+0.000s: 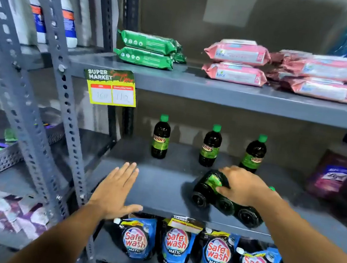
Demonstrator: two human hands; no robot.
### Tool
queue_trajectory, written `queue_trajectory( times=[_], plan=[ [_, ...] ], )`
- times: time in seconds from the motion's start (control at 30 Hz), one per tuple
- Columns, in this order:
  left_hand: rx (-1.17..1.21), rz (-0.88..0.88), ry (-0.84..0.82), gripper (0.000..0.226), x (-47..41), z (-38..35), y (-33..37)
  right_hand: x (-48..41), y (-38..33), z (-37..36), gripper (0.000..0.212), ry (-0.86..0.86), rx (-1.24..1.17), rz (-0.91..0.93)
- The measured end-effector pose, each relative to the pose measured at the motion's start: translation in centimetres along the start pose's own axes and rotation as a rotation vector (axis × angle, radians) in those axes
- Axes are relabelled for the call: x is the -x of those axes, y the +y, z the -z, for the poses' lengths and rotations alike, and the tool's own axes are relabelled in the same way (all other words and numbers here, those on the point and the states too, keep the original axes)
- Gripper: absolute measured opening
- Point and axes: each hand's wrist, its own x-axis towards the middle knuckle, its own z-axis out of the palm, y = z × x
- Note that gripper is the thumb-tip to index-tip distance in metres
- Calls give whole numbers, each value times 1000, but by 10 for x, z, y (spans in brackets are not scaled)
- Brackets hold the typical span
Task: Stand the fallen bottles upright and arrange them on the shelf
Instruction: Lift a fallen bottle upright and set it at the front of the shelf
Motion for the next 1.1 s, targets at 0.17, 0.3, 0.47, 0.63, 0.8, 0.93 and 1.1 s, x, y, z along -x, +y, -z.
queue_trajectory(
  times=[0.17,0.3,0.47,0.63,0.8,0.93,1.1],
  plan=[
    [16,-13,-125,121,-7,-23,-27,-35,-14,-11,61,-31,-152,-233],
    [36,0,-251,125,-10,-38,-45,-61,-31,-22,41,-19,-283,-387],
    [84,10,-259,126,-12,-47,-48,-81,-45,-42,40,-33,-359,-515],
    [129,33,-240,130,-14,-50,-49,-100,-50,-52,44,-41,-412,-638],
    [97,50,-268,137,-15,-48,-47,-109,-54,-52,54,-88,-384,-758],
    [82,61,-240,123,-17,-52,-47,-118,-53,-62,87,-70,-331,-840],
    [62,67,-236,120,-17,-53,-45,-129,-52,-79,112,-11,-528,-949]
  ],
)
